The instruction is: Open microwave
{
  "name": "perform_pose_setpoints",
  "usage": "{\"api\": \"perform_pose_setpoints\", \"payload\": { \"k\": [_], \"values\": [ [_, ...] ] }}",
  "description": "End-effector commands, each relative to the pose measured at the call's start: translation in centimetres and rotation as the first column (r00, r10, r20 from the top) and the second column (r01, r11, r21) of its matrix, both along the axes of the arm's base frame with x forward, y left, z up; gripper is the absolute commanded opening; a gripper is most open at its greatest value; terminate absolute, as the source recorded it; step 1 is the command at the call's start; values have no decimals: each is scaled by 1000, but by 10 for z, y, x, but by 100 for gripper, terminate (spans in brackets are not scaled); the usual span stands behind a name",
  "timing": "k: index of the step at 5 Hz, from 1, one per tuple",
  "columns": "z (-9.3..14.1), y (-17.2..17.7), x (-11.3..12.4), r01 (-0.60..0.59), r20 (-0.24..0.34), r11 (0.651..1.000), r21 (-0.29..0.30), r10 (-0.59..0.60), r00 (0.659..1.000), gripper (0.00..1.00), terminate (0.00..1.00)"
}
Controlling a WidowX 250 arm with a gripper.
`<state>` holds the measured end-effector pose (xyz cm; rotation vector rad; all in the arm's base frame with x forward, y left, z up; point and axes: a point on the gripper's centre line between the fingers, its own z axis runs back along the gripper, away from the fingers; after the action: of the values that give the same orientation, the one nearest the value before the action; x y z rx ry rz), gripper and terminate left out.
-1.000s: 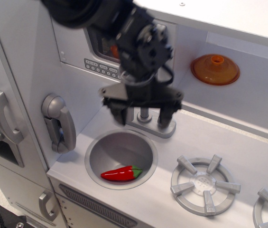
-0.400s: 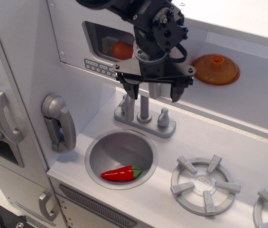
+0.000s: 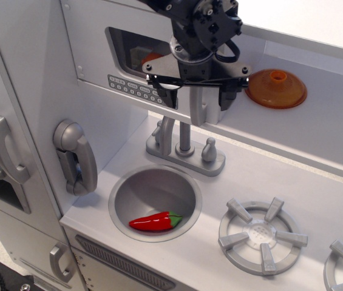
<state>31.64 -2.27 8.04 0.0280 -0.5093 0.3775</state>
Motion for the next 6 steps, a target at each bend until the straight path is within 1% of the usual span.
{"api": "perform_pose_setpoints", "payload": {
  "k": [1,2,4,5,6],
  "values": [
    [31,0,17,-16,81,1000,-11,17,997,100,0],
    [28,1,19,-8,79,1000,2,8,997,0,0],
    [24,2,16,21,59,1000,6,-22,998,0,0],
    [22,4,8,39,58,999,12,-40,998,0,0],
    [22,9,-11,72,55,997,19,-73,996,0,0]
  ]
}}
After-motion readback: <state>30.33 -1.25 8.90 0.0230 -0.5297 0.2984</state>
